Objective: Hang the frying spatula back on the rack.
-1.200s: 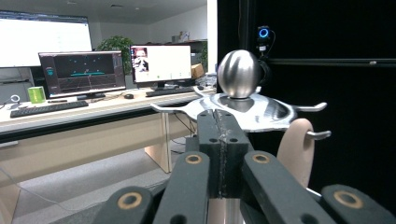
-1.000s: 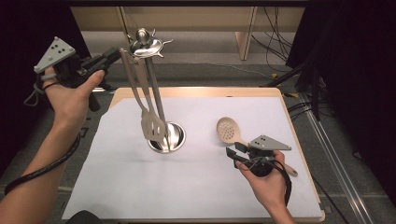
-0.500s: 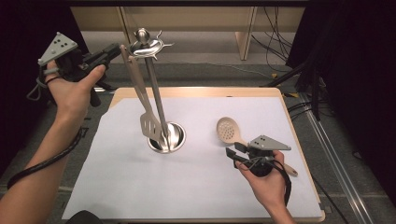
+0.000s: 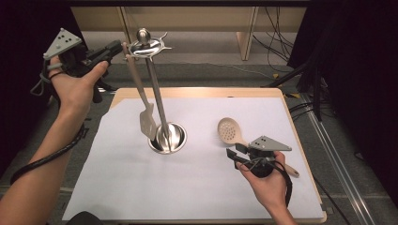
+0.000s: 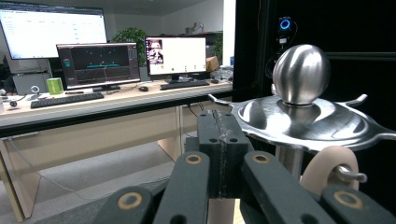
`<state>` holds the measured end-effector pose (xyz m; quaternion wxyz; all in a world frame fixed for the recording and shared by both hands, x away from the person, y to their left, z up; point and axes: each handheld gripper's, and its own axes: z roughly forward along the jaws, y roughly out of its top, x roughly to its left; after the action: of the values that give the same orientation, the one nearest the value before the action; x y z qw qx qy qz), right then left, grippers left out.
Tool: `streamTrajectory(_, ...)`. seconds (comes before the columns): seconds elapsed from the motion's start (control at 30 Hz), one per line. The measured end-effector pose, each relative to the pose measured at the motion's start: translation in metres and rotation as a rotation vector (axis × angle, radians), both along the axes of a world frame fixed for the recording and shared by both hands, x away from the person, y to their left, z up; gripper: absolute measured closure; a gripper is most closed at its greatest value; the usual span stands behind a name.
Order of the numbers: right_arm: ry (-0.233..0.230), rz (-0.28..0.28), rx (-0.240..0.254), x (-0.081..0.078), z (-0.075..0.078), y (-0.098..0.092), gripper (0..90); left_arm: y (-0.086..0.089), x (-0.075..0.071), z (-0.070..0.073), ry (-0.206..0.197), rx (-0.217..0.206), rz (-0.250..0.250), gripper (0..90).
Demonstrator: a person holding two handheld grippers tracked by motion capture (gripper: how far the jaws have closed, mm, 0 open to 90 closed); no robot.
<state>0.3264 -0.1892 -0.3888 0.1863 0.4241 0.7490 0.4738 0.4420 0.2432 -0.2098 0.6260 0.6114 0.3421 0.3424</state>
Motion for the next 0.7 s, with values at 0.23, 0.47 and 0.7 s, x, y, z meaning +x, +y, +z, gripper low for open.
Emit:
streamTrajectory(0.23, 0.008, 0.004, 0.004, 0.0, 0.0, -0.001, 59.3, 0.0, 0.005, 0.0, 0.007, 0.004, -0.001, 89.3)
streamTrajectory(0.47, -0.001, 0.007, -0.01, 0.001, 0.0, -0.003, 59.3, -0.001, 0.008, 0.001, 0.012, 0.008, -0.001, 89.3)
streamTrajectory(0.7, -0.001, 0.006, -0.002, 0.001, 0.0, -0.001, 59.2, -0.001, 0.011, 0.002, 0.016, 0.013, -0.003, 89.3)
